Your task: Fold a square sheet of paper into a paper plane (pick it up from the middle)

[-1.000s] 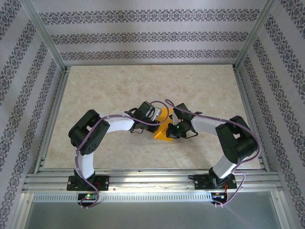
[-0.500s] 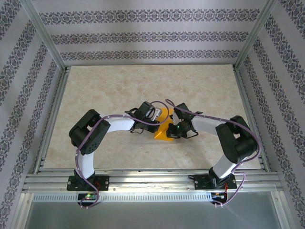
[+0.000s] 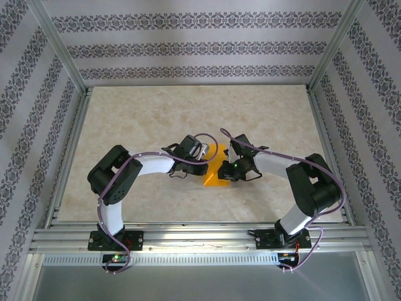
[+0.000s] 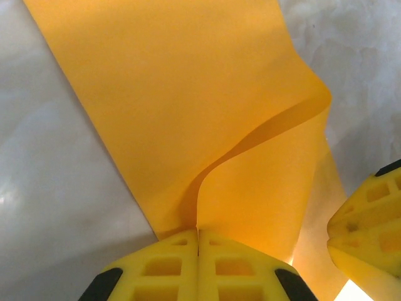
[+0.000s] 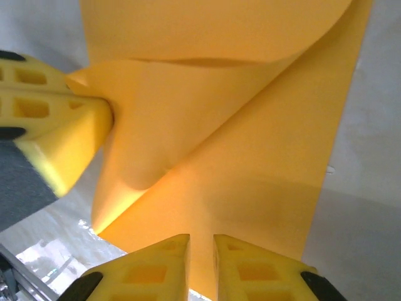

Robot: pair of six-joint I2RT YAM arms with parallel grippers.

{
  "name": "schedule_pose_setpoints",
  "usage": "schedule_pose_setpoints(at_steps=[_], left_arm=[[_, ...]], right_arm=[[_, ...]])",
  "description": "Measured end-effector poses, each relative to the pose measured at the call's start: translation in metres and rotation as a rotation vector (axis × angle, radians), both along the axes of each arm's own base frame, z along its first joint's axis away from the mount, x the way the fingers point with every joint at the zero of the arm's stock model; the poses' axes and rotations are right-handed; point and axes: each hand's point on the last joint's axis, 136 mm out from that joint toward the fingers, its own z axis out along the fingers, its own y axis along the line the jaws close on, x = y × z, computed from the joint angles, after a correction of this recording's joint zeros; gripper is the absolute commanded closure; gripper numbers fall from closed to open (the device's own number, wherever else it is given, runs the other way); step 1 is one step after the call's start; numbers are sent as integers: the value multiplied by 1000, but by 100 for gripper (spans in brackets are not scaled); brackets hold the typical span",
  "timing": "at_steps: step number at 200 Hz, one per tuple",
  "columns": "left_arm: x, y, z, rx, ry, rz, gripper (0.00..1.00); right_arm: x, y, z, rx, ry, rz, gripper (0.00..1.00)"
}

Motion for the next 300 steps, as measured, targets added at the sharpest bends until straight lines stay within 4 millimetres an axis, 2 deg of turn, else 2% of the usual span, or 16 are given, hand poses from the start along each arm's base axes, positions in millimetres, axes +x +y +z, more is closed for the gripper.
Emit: schedule_pose_setpoints(at_steps=[35,105,178,243,300], left_arm=[[-7,13,1,6,31,87,99],[-9,30,2,9,45,228,98],[-6,25,7,-9,22,202,96],[5,14,23,-23,-40,139,96],[6,14,17,9,-32,118,96]], right_arm=[[3,5,8,40,-6,-31,81],[-1,23,11,77,-6,-40,85],[-5,16,-12,13,38,-47,93],[-4,15,-12,-1,13,1,95],[-4,15,-12,-6,9,16,94]])
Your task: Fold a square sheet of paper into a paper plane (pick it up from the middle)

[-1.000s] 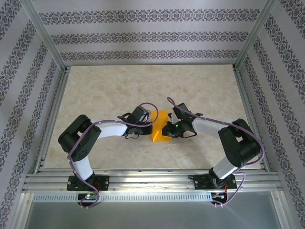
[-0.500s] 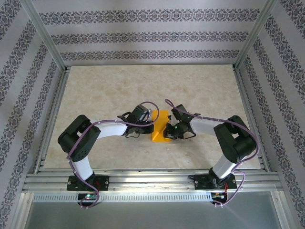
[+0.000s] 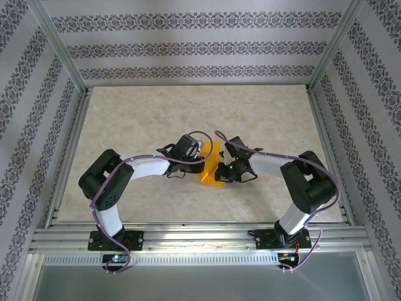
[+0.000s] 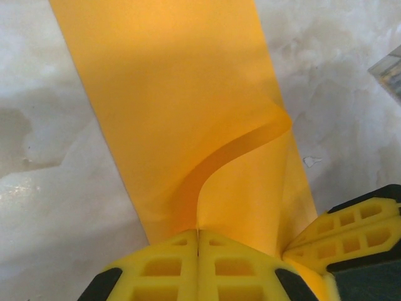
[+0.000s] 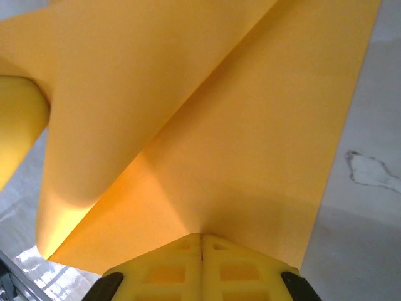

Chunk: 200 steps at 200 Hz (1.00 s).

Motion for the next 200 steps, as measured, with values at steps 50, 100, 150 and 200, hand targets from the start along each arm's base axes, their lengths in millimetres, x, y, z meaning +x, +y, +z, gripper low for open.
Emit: schedule_pose_setpoints(at_steps=[50,100,150,200], left_arm=[[-5,3,-13,27,36,0,96],[-6,4,-16,30,44,-3,95],[-6,2,-18,28,46,-12,95],[-5,1,-18,31,41,-20,95]], right_arm=[[0,0,0,1,-1,1,90],[-1,0,0,1,3,0,90],[-1,0,0,-1,5,0,91],[-1,0,0,-1,5,0,91]])
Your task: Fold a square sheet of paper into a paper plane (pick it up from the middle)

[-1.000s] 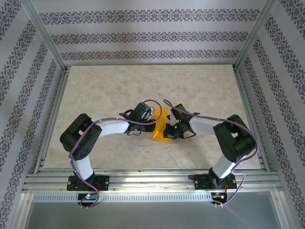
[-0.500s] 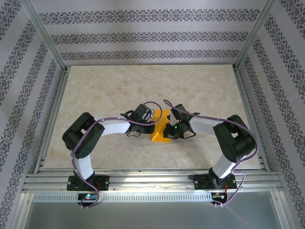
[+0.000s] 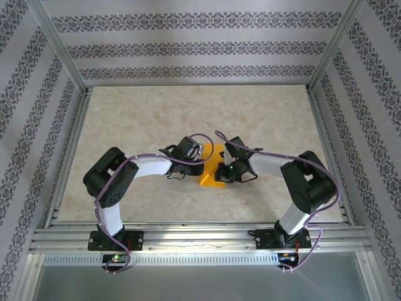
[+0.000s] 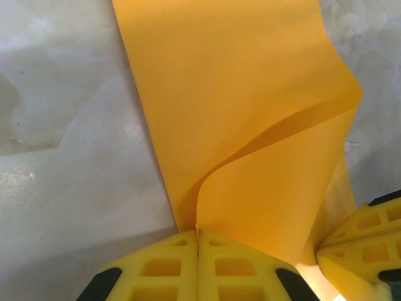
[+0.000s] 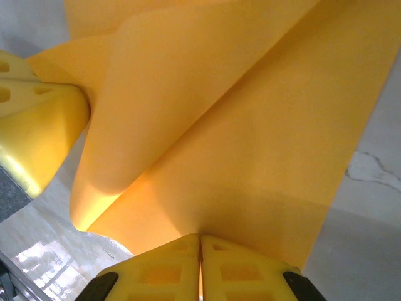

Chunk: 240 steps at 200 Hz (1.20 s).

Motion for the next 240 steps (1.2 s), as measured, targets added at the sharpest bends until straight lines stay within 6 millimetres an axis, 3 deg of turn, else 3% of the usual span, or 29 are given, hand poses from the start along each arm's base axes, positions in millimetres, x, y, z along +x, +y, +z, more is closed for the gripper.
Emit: schedule_pose_setpoints(at_steps=[240], left_arm=[[-2,2,2,-4,-8,-2,96]], right_arm=[[1,-3,0,1,0,4,91]])
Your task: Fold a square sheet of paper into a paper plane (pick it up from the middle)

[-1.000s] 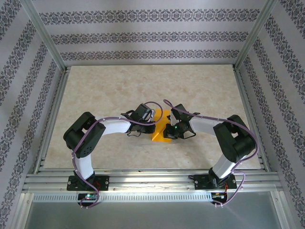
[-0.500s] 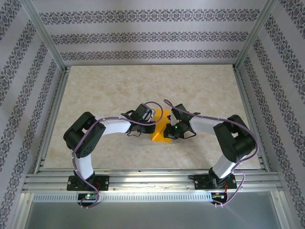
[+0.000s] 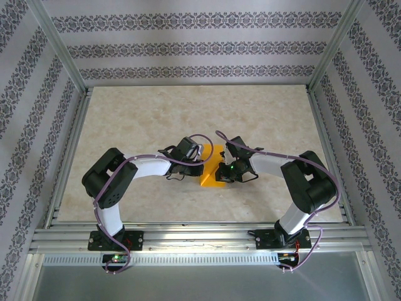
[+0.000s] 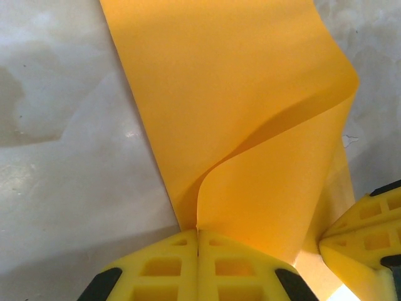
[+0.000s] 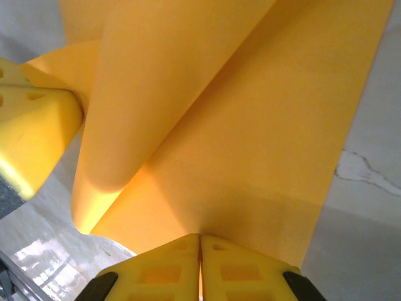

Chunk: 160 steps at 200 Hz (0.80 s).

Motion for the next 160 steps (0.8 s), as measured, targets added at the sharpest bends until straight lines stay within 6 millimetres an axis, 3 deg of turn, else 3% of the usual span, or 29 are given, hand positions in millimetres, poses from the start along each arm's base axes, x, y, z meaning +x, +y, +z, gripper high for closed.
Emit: schedule_pose_setpoints(at_steps=[160], left_arm=[[3,-6,10,-32,-24,-19,95]], right_arm=[[0,0,0,0,0,0,91]])
